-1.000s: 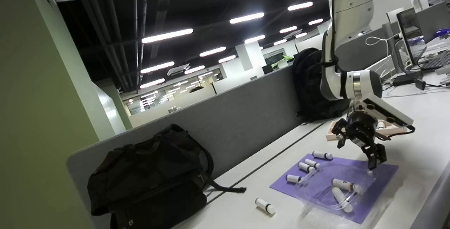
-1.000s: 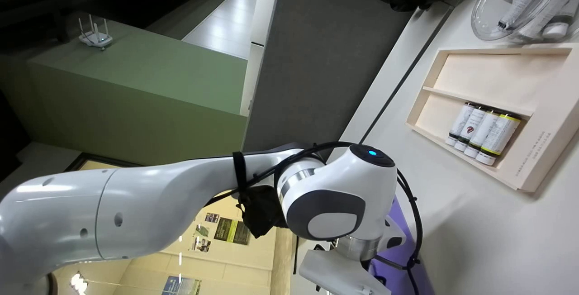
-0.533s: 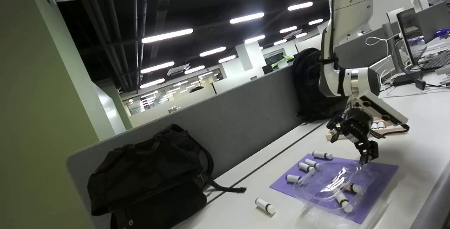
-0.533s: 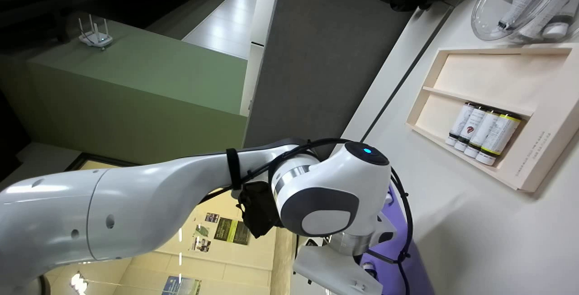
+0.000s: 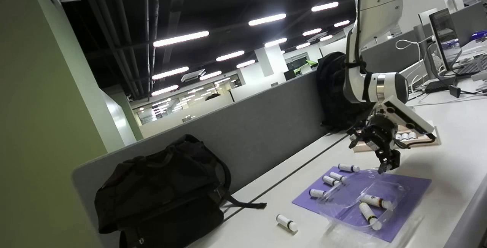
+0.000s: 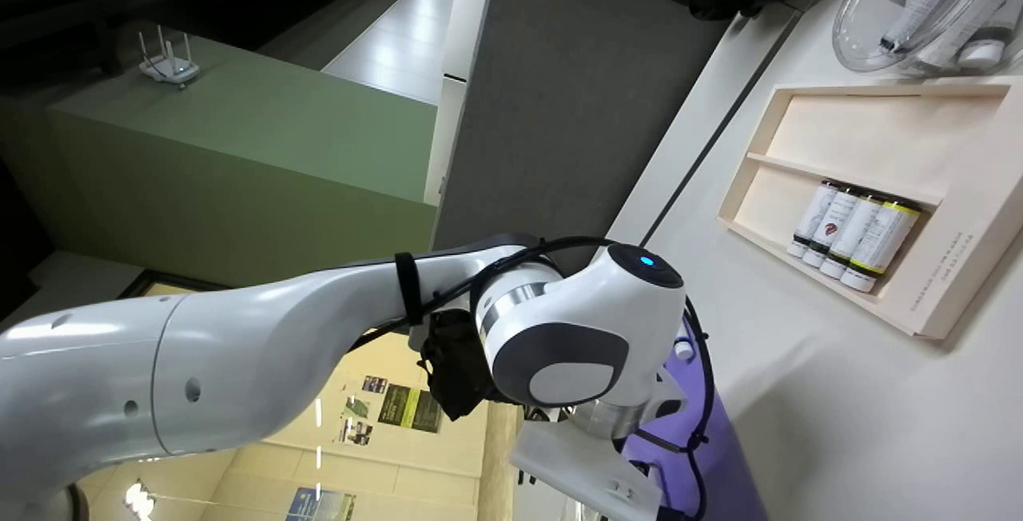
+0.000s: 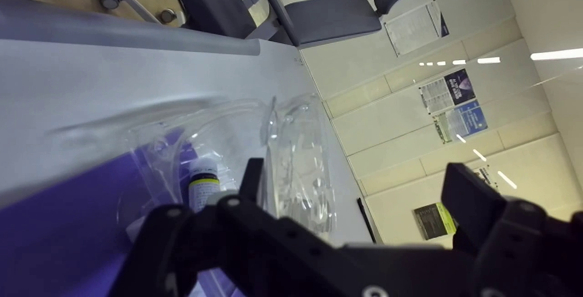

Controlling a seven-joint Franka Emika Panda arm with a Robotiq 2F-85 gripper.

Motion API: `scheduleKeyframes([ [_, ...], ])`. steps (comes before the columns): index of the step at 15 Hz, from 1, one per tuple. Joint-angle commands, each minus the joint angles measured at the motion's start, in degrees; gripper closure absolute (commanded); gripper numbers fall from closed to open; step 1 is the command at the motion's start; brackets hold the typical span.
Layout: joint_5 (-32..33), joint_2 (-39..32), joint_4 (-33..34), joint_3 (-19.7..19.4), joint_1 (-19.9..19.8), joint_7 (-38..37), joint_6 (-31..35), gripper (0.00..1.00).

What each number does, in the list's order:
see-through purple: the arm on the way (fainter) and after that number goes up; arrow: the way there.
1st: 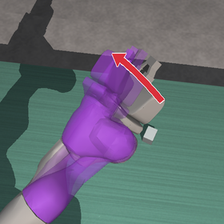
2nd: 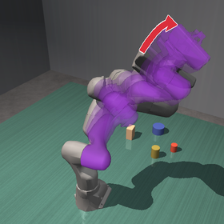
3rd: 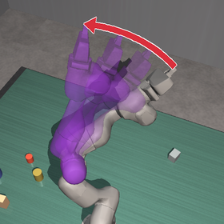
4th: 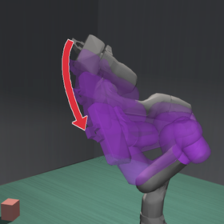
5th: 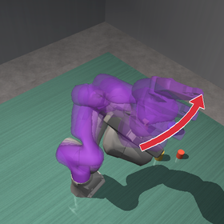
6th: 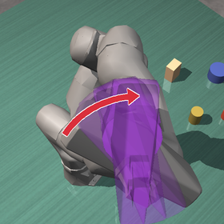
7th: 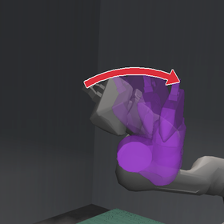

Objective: Open the plastic box on the table

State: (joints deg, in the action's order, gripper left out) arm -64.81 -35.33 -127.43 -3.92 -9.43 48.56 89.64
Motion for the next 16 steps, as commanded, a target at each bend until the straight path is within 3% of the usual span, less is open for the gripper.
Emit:
scheduleKeyframes([
  [1, -1.9, -0.2, 1.5, -0.3, 0.0, -0.8, -1.5, 0.0],
  [16, -6.2, -1.2, 6.6, -0.3, 0.2, -0.3, -6.1, 0.0],
])
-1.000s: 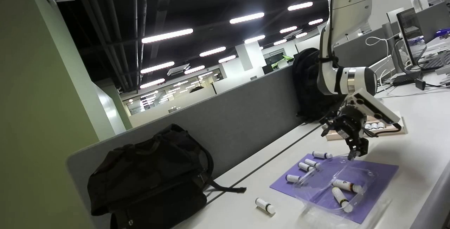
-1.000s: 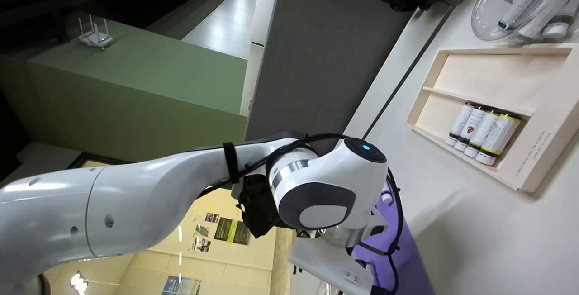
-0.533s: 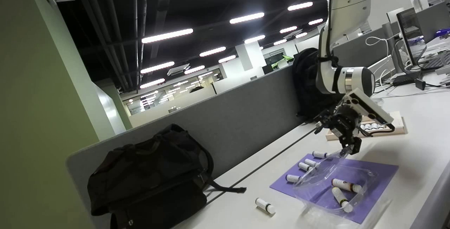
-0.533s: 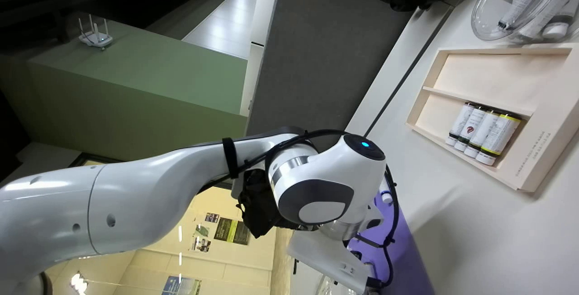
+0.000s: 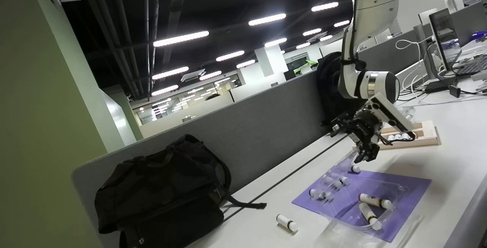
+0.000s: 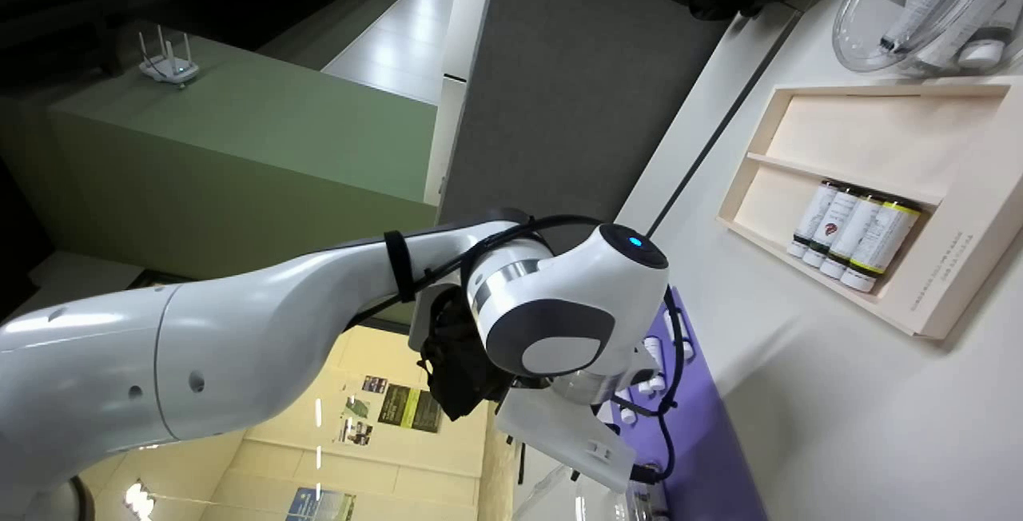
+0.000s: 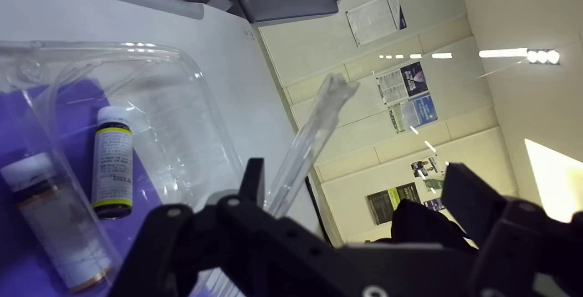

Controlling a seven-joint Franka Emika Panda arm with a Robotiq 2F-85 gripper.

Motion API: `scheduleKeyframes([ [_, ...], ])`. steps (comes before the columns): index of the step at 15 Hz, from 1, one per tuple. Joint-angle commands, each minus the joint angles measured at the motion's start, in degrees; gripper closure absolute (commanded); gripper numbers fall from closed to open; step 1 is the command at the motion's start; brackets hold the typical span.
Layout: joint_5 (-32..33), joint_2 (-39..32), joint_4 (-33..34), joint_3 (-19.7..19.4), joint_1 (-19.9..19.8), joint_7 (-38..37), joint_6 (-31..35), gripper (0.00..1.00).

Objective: Open the plastic box on the table

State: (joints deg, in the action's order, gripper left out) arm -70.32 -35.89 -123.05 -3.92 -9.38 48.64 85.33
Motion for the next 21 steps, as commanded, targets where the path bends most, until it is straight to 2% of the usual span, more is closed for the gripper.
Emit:
scheduleKeyframes([
  [1, -0.9, -0.6, 2.5, -0.3, 0.2, -0.4, -2.0, 0.0],
  [21, -0.9, 0.7, 8.6, -0.5, 0.3, 1.8, -3.8, 0.0],
])
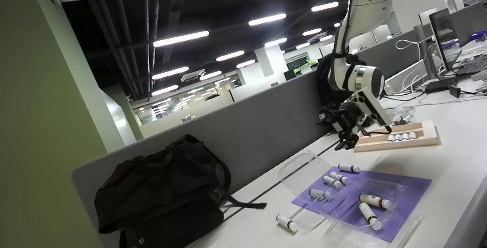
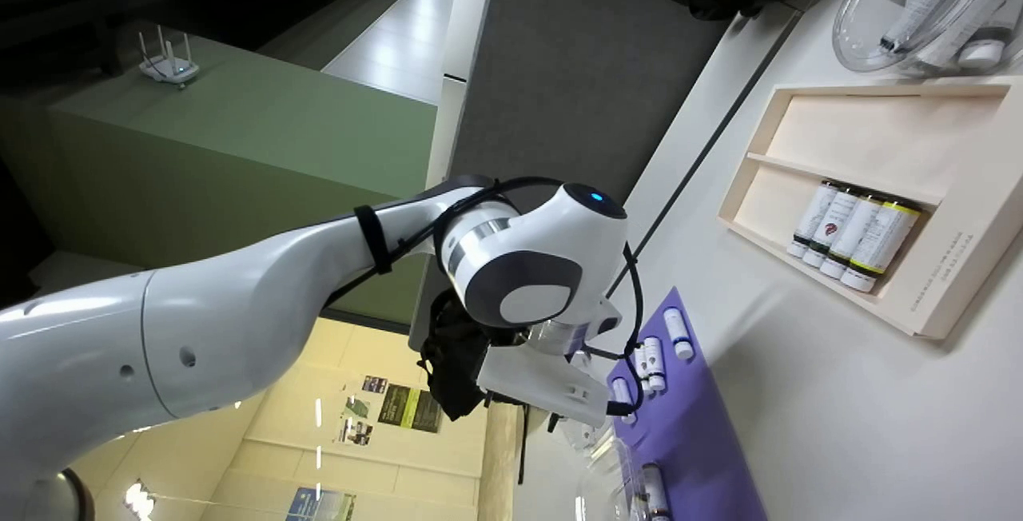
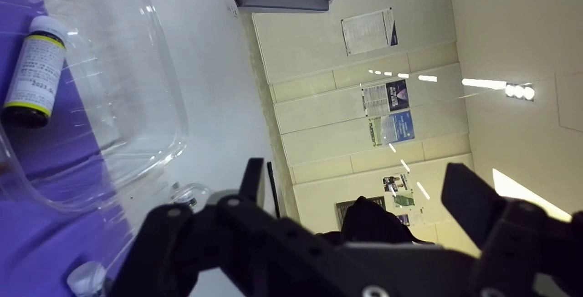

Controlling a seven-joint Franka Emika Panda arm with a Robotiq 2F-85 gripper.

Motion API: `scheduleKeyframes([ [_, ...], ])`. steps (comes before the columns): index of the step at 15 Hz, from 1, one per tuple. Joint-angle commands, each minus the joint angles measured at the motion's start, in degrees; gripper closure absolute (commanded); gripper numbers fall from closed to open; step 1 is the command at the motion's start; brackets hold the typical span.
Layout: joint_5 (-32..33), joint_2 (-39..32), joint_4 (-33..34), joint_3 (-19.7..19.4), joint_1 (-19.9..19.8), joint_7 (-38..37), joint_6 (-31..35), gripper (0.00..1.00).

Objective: Open the plastic box on the table

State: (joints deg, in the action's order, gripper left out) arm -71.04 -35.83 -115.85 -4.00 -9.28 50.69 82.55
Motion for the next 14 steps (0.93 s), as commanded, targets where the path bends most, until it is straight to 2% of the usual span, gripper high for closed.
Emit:
scheduleKeyframes([
  [1, -0.2, 0.7, 1.6, -0.5, 0.2, -0.1, -0.9, 0.0],
  [5, 1.9, 2.8, 1.5, -1.2, 1.7, -0.8, 1.8, 0.0],
  [9, 7.8, 10.2, -1.8, -2.4, 5.2, -4.7, 11.6, 0.0],
  [14, 18.8, 20.4, -4.1, -1.9, 7.4, -11.7, 21.2, 0.0],
])
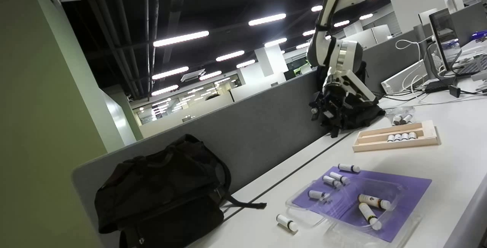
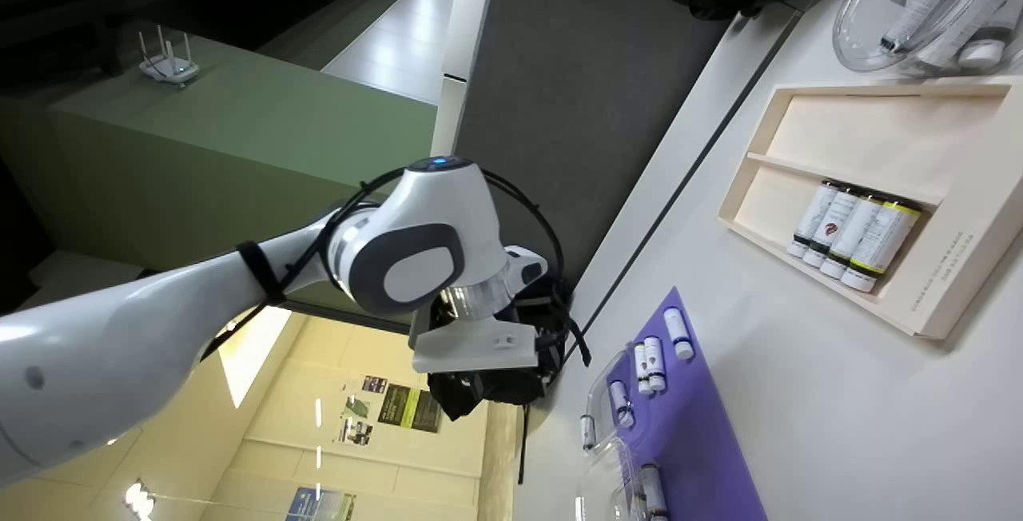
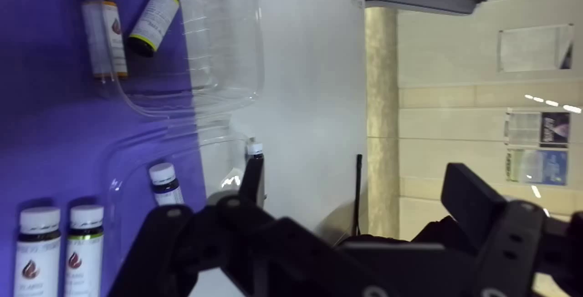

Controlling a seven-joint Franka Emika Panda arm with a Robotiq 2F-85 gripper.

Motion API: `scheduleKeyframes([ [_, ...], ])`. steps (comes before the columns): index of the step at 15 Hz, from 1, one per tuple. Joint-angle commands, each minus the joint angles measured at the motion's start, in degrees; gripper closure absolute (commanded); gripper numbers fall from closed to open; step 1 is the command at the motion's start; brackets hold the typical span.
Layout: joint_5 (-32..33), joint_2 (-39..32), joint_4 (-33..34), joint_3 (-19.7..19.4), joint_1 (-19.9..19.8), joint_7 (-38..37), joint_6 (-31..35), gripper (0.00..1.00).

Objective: Open the plastic box on the table

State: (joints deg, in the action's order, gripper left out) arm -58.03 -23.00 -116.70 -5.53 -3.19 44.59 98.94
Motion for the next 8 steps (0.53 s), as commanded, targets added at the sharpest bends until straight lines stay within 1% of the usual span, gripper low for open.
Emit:
scheduleKeyframes([
  [1, 8.5, 9.4, -3.7, -0.1, 1.5, -7.0, 6.6, 0.0],
  [4, 17.3, 14.6, -4.7, 0.5, 1.6, -11.3, 11.4, 0.0],
  [5, 13.6, 10.3, -2.2, 1.8, -0.1, -7.4, 8.6, 0.0],
  [6, 14.3, 11.5, -2.5, 2.0, -0.2, -7.7, 9.0, 0.0],
  [8, 14.2, 11.4, -2.6, 2.3, -0.5, -7.5, 8.9, 0.0],
])
